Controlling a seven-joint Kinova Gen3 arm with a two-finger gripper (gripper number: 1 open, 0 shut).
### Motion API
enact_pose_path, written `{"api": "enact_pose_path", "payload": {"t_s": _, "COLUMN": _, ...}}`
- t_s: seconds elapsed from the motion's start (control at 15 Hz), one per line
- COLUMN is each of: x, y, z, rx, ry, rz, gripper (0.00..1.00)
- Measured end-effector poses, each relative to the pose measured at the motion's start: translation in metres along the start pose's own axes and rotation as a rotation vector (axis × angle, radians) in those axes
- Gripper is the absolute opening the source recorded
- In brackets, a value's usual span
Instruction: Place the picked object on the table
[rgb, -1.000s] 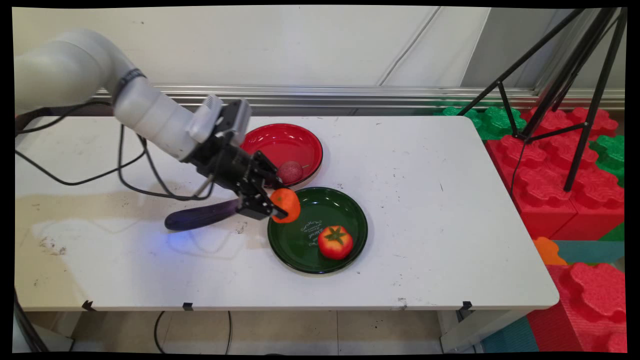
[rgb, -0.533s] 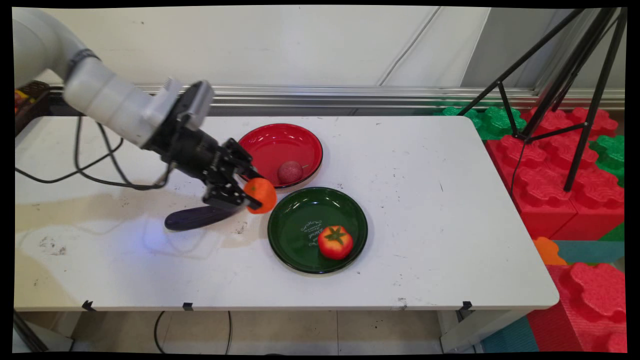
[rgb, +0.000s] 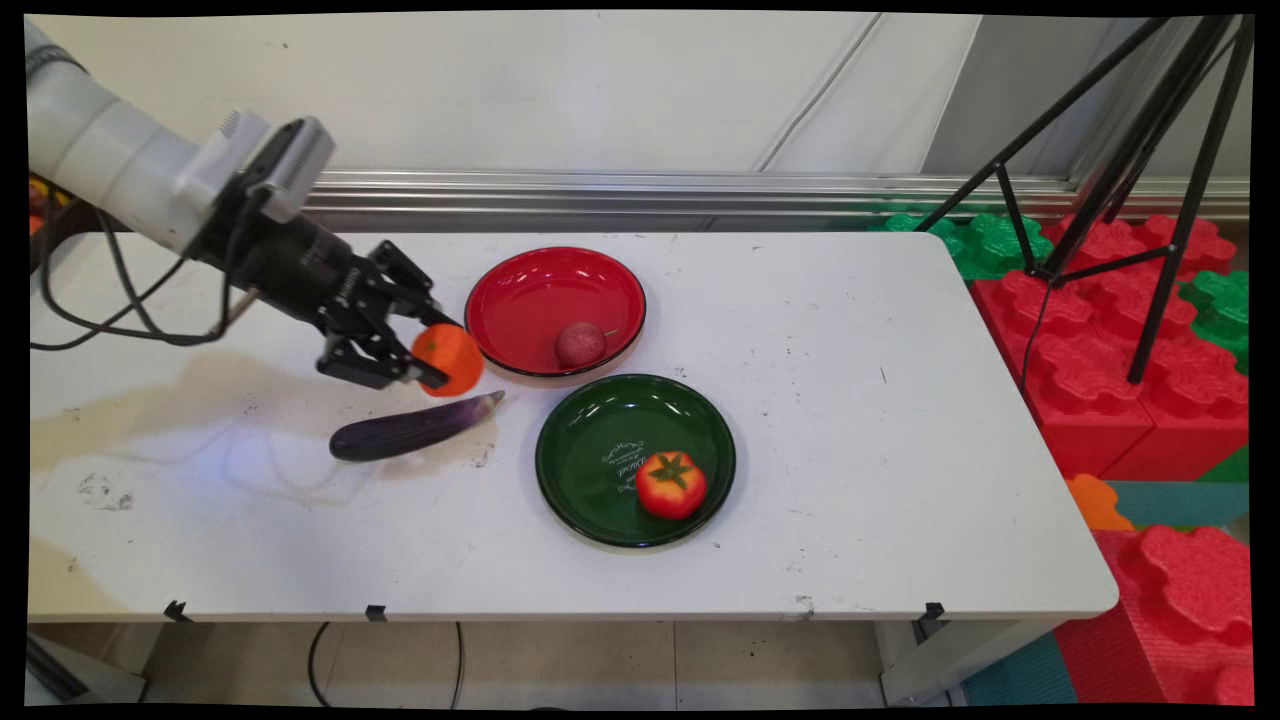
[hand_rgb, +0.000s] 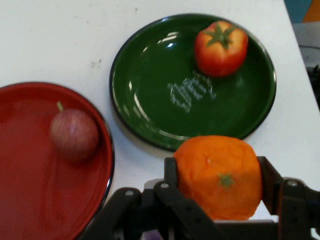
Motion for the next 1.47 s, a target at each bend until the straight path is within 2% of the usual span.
{"api": "enact_pose_path", "payload": {"t_s": 0.33, "x": -0.028, "y": -0.019, "z": -0.023, "rx": 0.039, "ry": -0.059, "rz": 0.018, "gripper": 0.00}}
{"api": "enact_pose_path", "payload": {"t_s": 0.67, "x": -0.053, "y": -0.042, "z": -0.022, "rx": 0.070, "ry": -0.119, "rz": 0.033, "gripper": 0.00}}
{"api": "enact_pose_path", "payload": {"t_s": 0.87, "x": -0.068, "y": -0.053, "z": -0.015, "rx": 0.079, "ry": -0.151, "rz": 0.031, "gripper": 0.00}}
{"api": "enact_pose_path", "payload": {"t_s": 1.13, "x": -0.094, "y": -0.066, "z": 0.003, "rx": 0.071, "ry": -0.193, "rz": 0.013, "gripper": 0.00}}
{"api": "enact_pose_path", "payload": {"t_s": 1.47, "x": -0.117, "y": -0.078, "z": 0.026, "rx": 0.067, "ry": -0.216, "rz": -0.022, "gripper": 0.00}}
